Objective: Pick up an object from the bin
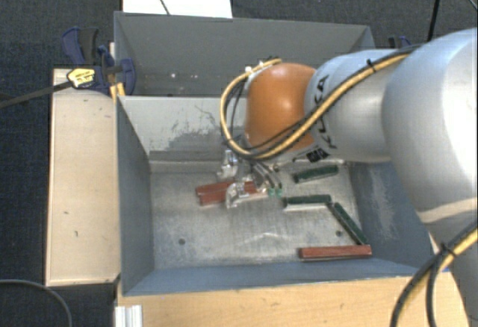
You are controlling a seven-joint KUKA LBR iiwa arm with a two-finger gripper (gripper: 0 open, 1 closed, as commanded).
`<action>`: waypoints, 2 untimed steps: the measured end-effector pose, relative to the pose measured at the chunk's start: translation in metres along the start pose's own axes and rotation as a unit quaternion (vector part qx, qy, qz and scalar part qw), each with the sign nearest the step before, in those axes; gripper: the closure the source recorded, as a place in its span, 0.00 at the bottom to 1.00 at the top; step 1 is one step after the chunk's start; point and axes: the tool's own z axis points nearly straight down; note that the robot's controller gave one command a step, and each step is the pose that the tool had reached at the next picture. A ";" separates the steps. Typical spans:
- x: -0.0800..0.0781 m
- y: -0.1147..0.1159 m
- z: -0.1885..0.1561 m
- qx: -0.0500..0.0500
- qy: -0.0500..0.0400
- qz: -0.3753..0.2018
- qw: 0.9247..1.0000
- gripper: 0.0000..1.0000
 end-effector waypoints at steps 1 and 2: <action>0.001 0.000 -0.002 0.000 0.001 0.000 1.000 1.00; 0.002 0.000 -0.011 0.001 0.005 0.001 1.000 1.00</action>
Offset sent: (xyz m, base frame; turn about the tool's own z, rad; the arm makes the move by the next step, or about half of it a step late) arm -0.0001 -0.0001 0.0431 0.0000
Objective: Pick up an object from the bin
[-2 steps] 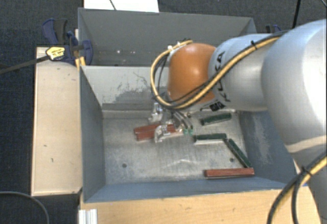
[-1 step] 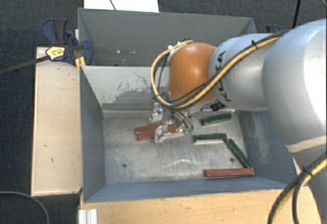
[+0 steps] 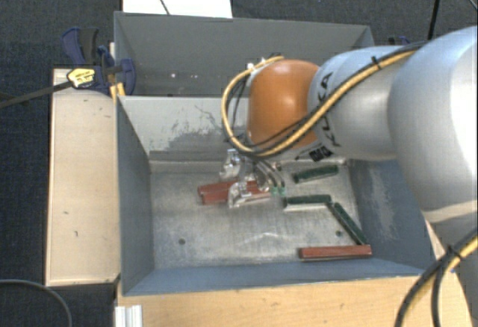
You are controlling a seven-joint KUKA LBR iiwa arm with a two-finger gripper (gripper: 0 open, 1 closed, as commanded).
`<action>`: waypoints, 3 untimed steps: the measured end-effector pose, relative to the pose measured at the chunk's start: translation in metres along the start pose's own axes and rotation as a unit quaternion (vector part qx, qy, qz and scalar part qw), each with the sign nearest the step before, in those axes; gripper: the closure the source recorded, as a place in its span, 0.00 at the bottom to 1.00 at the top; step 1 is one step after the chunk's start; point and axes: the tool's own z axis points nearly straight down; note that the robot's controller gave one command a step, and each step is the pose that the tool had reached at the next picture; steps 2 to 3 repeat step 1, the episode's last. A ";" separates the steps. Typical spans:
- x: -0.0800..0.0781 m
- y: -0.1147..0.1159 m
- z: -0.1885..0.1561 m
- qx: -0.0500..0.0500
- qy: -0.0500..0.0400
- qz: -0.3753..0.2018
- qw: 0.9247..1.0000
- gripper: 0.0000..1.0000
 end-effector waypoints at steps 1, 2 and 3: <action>0.001 0.000 -0.021 0.001 0.003 0.001 1.000 1.00; 0.001 0.000 -0.021 0.001 0.003 0.001 1.000 1.00; 0.001 0.000 -0.021 0.001 0.003 0.001 1.000 1.00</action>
Offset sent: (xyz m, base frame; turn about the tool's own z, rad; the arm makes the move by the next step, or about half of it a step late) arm -0.0001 0.0001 0.0101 0.0000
